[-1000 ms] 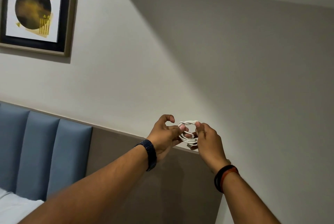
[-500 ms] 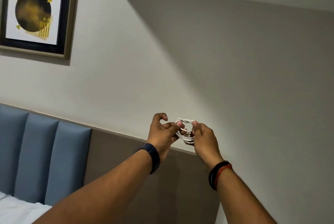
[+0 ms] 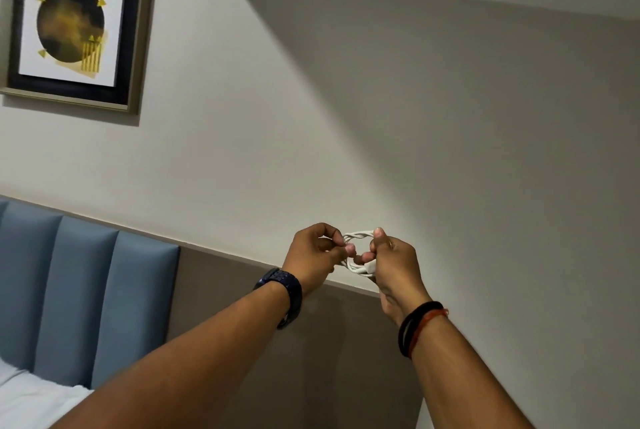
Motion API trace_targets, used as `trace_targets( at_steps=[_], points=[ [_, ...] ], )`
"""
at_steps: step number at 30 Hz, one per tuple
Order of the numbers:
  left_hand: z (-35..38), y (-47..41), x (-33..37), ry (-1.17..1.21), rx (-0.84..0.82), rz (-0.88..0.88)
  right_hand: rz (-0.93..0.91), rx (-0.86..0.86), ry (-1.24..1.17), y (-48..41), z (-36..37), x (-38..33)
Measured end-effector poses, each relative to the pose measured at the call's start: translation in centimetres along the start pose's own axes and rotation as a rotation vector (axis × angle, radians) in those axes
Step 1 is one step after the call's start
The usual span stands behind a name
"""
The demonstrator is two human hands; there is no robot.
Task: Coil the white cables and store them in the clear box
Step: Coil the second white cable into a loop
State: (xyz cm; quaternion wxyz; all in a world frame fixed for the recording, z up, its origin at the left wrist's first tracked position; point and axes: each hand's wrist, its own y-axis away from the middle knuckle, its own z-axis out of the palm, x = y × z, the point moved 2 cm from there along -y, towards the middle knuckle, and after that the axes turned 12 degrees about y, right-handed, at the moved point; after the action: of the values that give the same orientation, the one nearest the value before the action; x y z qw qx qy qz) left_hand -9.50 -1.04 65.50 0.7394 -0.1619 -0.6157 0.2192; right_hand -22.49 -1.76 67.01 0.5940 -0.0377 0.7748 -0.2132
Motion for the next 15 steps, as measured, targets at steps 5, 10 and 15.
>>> trace_targets(
  at_steps=[5, 10, 15],
  points=[
    [-0.5, 0.9, -0.8, -0.101, 0.028, -0.126, 0.026, -0.027, 0.029, -0.3, -0.7, 0.5],
    [0.0, 2.0, -0.6, -0.026, -0.039, -0.289, -0.038, -0.121, 0.105, 0.2, -0.2, 0.4],
    [0.2, 2.3, -0.2, 0.014, -0.063, -0.378, -0.068, -0.160, 0.102, 0.7, -0.2, 0.1]
  ],
)
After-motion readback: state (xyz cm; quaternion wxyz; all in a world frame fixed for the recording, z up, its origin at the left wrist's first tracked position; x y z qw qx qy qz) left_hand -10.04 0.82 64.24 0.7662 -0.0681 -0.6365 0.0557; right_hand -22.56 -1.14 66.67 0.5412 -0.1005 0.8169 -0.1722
